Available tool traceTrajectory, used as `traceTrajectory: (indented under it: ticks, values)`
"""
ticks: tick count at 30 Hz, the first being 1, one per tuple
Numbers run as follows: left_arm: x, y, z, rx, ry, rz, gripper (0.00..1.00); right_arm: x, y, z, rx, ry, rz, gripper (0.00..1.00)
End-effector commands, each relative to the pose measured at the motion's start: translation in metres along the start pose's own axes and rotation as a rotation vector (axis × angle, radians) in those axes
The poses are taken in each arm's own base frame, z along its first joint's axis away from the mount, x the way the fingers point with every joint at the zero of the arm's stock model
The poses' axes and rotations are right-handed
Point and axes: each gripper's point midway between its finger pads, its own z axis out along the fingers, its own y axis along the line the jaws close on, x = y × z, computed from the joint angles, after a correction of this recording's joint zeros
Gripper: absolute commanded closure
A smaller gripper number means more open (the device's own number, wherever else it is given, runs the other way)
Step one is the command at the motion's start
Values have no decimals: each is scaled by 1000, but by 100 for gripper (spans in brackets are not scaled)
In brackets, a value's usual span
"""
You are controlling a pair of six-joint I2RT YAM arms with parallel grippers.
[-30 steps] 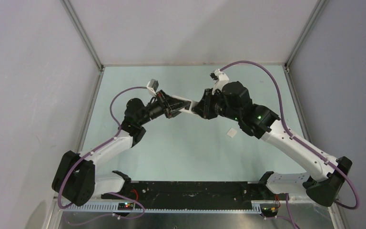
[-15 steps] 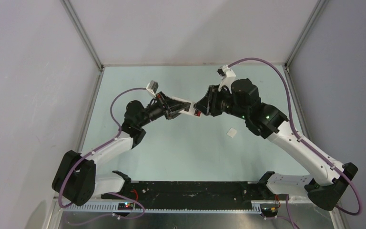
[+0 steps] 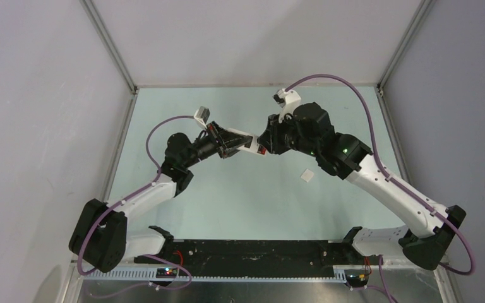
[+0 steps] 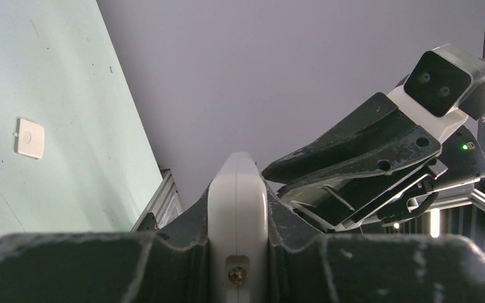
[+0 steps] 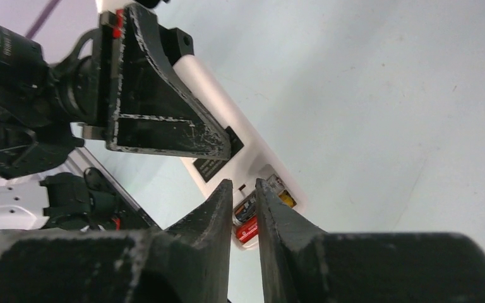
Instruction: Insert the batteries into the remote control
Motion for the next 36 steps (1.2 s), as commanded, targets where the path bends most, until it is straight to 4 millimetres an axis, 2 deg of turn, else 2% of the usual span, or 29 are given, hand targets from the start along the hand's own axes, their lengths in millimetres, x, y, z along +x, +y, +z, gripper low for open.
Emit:
traceTrajectory:
  ticks: [1, 10, 16, 24, 30, 33, 36]
  values:
    - [1, -9, -2, 37, 11, 55, 100, -12, -4, 0, 37, -22, -70, 77]
    - [1, -10, -1, 39, 14, 55, 100, -6, -9, 4, 65, 0, -71, 79]
    - [1, -20, -2, 60, 18, 68, 100, 9, -14, 12, 81, 49, -60, 80]
    - [3, -37, -6, 103, 21, 144, 100, 28, -17, 28, 114, 107, -38, 92]
    - [3, -53, -10, 142, 4, 220, 100, 42, -15, 32, 138, 158, 0, 95]
    - [0, -55, -10, 145, -7, 231, 100, 46, -10, 32, 140, 177, 12, 95]
    - [0, -50, -8, 134, -4, 218, 100, 38, -5, 28, 133, 162, 18, 95]
